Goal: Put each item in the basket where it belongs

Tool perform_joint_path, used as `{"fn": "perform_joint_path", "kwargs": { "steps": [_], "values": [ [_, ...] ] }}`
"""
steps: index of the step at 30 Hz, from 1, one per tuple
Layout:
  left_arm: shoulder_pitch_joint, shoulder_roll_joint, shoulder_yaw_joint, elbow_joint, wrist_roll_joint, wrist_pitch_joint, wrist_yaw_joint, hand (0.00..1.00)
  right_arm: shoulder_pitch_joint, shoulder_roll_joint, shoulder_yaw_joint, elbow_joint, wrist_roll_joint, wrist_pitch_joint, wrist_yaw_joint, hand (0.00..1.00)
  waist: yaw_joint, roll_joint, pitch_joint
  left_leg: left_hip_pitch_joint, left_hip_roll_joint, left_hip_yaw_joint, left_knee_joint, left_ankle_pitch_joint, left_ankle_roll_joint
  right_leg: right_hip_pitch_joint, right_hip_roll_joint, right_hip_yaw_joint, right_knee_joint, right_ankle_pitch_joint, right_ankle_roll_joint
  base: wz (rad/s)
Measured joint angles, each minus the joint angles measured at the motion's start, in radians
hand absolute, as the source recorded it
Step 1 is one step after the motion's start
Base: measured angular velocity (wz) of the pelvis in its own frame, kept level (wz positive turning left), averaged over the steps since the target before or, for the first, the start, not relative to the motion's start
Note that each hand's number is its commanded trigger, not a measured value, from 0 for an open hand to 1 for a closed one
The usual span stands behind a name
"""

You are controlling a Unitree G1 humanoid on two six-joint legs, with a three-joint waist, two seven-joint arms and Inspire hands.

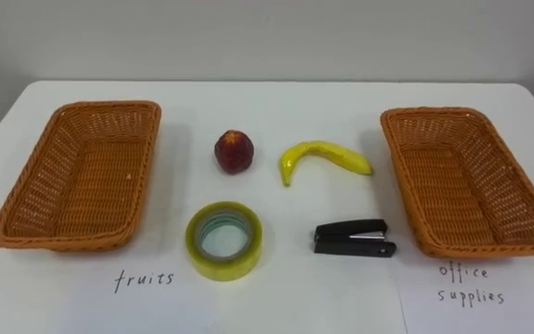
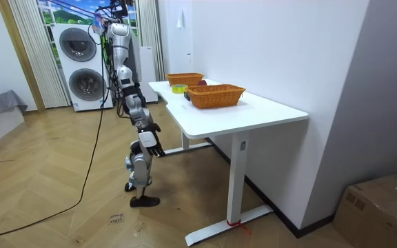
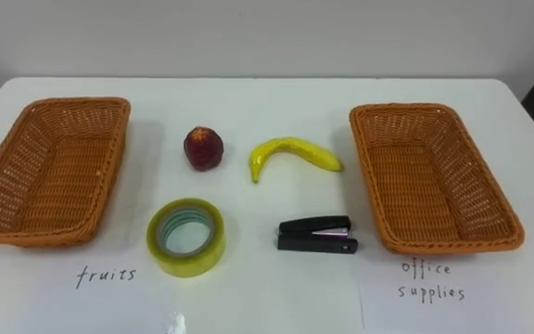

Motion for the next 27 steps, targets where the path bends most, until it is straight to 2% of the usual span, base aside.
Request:
{"fn": "perform_joint_path", "kwargs": {
  "steps": [4,6,12,18,22,25,27],
  "values": [
    [0.007,-0.001,0.041,0.006,0.0,0.0,0.002,0.0,0.018,0.0,-0.059,0.014,0.044,0.002,-0.013,0.0,-0.006,-0.005,0.0002,0.002,0.0,0.003,-0.002,0.0,0.0,-0.002,0.0,0.005,0.001,-0.002,-0.001,-0.03],
    [0.016,-0.001,0.071,0.007,0.0,0.002,0.007,0.0,0.025,0.0,-0.097,0.028,0.073,0.011,-0.029,0.0,-0.02,-0.013,-0.0006,0.003,0.001,0.005,-0.001,0.0,0.0,-0.005,0.0,0.008,0.002,-0.005,-0.002,-0.02],
    [0.029,0.001,0.149,0.007,0.003,0.007,0.005,0.0,0.056,-0.002,-0.195,0.031,0.154,0.013,-0.051,0.0,-0.026,-0.029,-0.0005,0.006,0.002,0.022,-0.001,0.0,0.0,-0.01,0.003,0.029,0.004,-0.004,-0.002,-0.08],
    [0.037,0.003,0.152,0.003,0.02,0.007,0.004,0.0,0.05,-0.003,-0.292,0.024,0.168,0.022,-0.082,0.0,-0.052,-0.04,-0.0003,0.007,0.003,0.025,-0.006,0.0,0.0,-0.011,0.008,0.04,0.005,-0.004,-0.002,-0.01],
    [0.043,0.003,0.167,-0.008,0.019,0.006,0.003,0.0,0.056,-0.003,-0.351,-0.014,0.227,0.025,-0.138,0.0,-0.056,-0.045,-0.0001,0.016,0.006,0.035,-0.006,-0.001,-0.002,-0.008,0.01,0.05,0.003,-0.005,-0.003,-0.07],
    [0.061,0.011,0.196,-0.02,0.019,0.006,0.003,0.0,0.073,-0.008,-0.404,-0.148,0.247,0.029,-0.217,0.0,-0.068,-0.046,-0.0008,0.016,0.008,0.05,-0.007,-0.002,-0.003,-0.017,0.012,0.057,0.007,-0.003,-0.005,-0.14],
    [0.063,0.022,0.224,-0.02,0.019,0.003,0.006,0.0,0.063,-0.022,-0.474,-0.199,0.287,0.013,-0.284,0.0,-0.086,-0.051,-0.0007,0.015,0.008,0.051,-0.008,-0.002,-0.003,-0.019,0.011,0.056,0.009,-0.003,-0.006,0.0]
  ]
}}
